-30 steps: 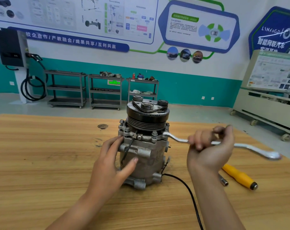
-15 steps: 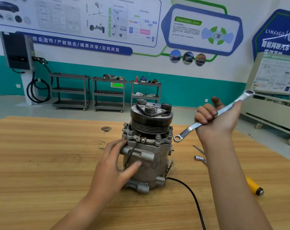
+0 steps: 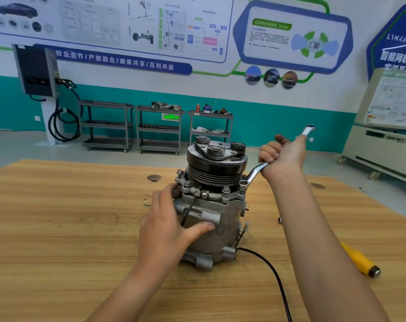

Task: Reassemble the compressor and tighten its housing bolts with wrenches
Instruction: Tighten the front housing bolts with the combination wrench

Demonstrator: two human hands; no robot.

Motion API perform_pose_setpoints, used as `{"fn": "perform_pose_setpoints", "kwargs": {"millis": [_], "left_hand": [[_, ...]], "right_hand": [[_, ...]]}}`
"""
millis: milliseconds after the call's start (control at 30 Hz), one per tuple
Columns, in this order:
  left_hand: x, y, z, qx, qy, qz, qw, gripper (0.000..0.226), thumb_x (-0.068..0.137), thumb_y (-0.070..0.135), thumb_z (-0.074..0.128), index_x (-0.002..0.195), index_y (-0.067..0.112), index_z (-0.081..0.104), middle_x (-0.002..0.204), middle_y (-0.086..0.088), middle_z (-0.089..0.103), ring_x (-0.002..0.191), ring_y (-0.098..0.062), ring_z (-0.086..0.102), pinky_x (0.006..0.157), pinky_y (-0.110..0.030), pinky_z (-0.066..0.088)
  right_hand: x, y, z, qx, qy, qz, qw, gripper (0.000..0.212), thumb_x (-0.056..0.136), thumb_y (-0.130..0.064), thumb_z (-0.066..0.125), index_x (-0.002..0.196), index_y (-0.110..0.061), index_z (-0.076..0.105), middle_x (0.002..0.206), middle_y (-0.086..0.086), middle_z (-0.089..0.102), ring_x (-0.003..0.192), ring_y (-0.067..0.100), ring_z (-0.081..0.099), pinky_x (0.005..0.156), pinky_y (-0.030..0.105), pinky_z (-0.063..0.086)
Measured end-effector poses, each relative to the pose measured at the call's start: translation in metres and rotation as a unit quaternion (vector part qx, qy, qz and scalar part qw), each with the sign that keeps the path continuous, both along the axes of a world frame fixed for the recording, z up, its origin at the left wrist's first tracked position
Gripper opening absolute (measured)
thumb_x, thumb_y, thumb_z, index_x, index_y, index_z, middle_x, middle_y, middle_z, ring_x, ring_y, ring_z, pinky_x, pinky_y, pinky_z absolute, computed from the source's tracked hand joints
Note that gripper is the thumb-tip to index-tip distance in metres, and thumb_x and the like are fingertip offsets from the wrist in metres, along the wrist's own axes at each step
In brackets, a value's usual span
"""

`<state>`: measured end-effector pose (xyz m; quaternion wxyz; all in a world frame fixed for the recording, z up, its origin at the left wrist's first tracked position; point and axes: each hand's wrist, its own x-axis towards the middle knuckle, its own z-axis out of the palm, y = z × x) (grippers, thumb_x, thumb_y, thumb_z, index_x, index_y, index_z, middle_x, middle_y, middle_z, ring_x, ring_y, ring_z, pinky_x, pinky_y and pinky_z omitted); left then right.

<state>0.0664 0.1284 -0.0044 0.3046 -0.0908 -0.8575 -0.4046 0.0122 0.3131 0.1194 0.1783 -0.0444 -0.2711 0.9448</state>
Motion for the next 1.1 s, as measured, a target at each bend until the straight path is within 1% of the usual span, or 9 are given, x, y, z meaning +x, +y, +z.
{"fn": "perform_pose_setpoints", "kwargs": {"millis": [133,333,433,600,667,767,933,1000,1100], "left_hand": [[-0.003,0.007,0.003,0.001,-0.035,0.002,0.999,0.116,0.051,0.059,0.077,0.145,0.022,0.019,0.115,0.013,0.03,0.116,-0.016,0.043,0.098,-0.045,0.042],[-0.012,0.012,0.002,0.004,-0.052,0.0,0.999,0.123,0.046,0.064,0.074,0.147,0.022,0.015,0.133,0.001,0.033,0.121,-0.02,0.041,0.101,-0.05,0.039],[-0.019,-0.004,0.002,0.026,-0.069,-0.019,0.997,0.132,0.035,0.071,0.064,0.148,0.021,0.017,0.136,0.0,0.031,0.122,-0.019,0.039,0.104,-0.04,0.037],[-0.033,-0.025,0.008,0.031,-0.061,-0.141,0.988,0.131,0.037,0.065,0.07,0.148,0.02,0.015,0.137,0.025,0.013,0.123,0.001,0.03,0.102,-0.021,0.029],[-0.039,-0.027,0.012,0.029,-0.084,-0.196,0.977,0.123,0.038,0.062,0.073,0.143,0.037,0.015,0.139,0.025,0.019,0.122,0.007,0.031,0.1,-0.017,0.029],[-0.042,-0.027,0.016,0.059,-0.104,-0.232,0.965,0.105,0.033,0.058,0.078,0.121,0.056,0.022,0.123,0.036,0.033,0.111,0.022,0.038,0.088,-0.004,0.035],[-0.047,-0.027,0.015,0.098,-0.105,-0.24,0.96,0.128,0.028,0.047,0.083,0.14,0.026,0.026,0.139,0.007,0.042,0.128,-0.008,0.039,0.103,-0.027,0.035],[-0.044,-0.026,0.016,0.095,-0.109,-0.232,0.962,0.132,0.028,0.046,0.083,0.143,0.021,0.022,0.143,0.003,0.038,0.13,-0.009,0.037,0.107,-0.031,0.034],[-0.036,-0.021,0.015,0.097,-0.105,-0.193,0.971,0.136,0.025,0.053,0.079,0.143,0.023,0.02,0.14,0.01,0.033,0.126,-0.005,0.034,0.106,-0.029,0.032]], "right_hand": [[-0.01,0.003,0.0,0.019,-0.029,0.004,0.999,0.052,0.099,-0.054,0.023,0.073,-0.013,0.041,0.036,-0.007,0.021,0.027,0.007,0.017,0.028,0.015,0.013],[-0.011,0.014,-0.012,-0.036,-0.047,-0.022,0.998,0.04,0.102,-0.038,0.027,0.071,-0.013,0.036,0.037,-0.006,0.022,0.026,0.008,0.018,0.029,0.015,0.014],[-0.005,0.009,-0.02,-0.044,-0.04,-0.044,0.997,0.03,0.101,-0.022,0.029,0.072,-0.014,0.035,0.042,-0.005,0.022,0.028,0.008,0.019,0.031,0.015,0.016],[0.013,-0.006,-0.029,-0.042,-0.004,-0.139,0.989,0.021,0.097,-0.01,0.029,0.077,-0.013,0.037,0.051,-0.003,0.023,0.031,0.008,0.023,0.034,0.016,0.022],[0.022,-0.009,-0.031,-0.018,0.014,-0.193,0.981,0.021,0.098,-0.012,0.03,0.08,-0.014,0.039,0.053,-0.002,0.026,0.032,0.008,0.027,0.036,0.015,0.025],[0.034,-0.015,-0.035,0.016,0.051,-0.247,0.967,0.02,0.101,-0.015,0.031,0.083,-0.017,0.039,0.052,-0.003,0.031,0.035,0.007,0.032,0.038,0.017,0.031],[0.049,-0.025,-0.046,0.056,0.113,-0.306,0.944,0.019,0.101,-0.011,0.031,0.087,-0.021,0.039,0.049,-0.008,0.038,0.042,0.008,0.037,0.042,0.021,0.04],[0.05,-0.025,-0.05,0.068,0.125,-0.321,0.936,0.021,0.099,-0.006,0.031,0.089,-0.022,0.041,0.052,-0.006,0.039,0.044,0.008,0.039,0.043,0.022,0.041],[0.046,-0.023,-0.049,0.084,0.121,-0.332,0.932,0.024,0.097,-0.001,0.03,0.092,-0.023,0.04,0.057,-0.002,0.037,0.044,0.008,0.039,0.044,0.022,0.042]]}}
